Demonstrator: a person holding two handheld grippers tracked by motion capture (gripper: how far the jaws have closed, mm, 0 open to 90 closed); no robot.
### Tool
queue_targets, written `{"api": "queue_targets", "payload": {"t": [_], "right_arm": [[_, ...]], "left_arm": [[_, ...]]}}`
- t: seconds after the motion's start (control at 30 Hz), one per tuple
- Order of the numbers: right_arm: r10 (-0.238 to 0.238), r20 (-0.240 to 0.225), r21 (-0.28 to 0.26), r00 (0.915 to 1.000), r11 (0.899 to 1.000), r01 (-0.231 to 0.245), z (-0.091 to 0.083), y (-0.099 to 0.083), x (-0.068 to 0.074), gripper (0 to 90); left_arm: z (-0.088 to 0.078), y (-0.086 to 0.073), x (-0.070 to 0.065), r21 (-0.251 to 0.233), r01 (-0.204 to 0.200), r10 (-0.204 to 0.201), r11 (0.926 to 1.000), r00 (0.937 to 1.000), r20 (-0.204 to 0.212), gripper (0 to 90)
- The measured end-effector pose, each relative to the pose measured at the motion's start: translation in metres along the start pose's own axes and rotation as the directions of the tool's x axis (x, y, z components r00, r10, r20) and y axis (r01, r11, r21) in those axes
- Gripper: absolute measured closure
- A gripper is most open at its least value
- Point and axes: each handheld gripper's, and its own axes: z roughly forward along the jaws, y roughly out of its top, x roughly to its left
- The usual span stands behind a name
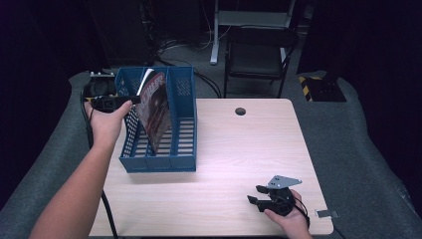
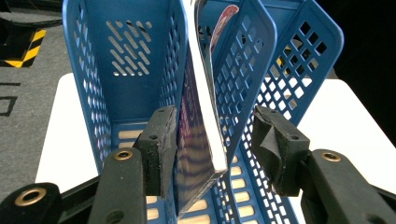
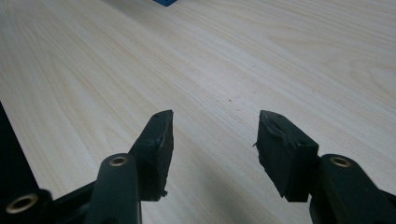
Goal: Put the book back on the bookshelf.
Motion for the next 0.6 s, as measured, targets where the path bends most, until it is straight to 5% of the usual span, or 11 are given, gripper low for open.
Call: {"api": "queue_targets", "payload": {"t": [0.6], "right_arm": [[0.004,0.007,-0.011,1.0,1.0,-0.004,-0.001,-0.002,-0.002,45.8]], "left_arm": [[-0.016,0.008,-0.012,0.006,-0.058,0.057,0.9983,0.9967,0.057,49.4]]}}
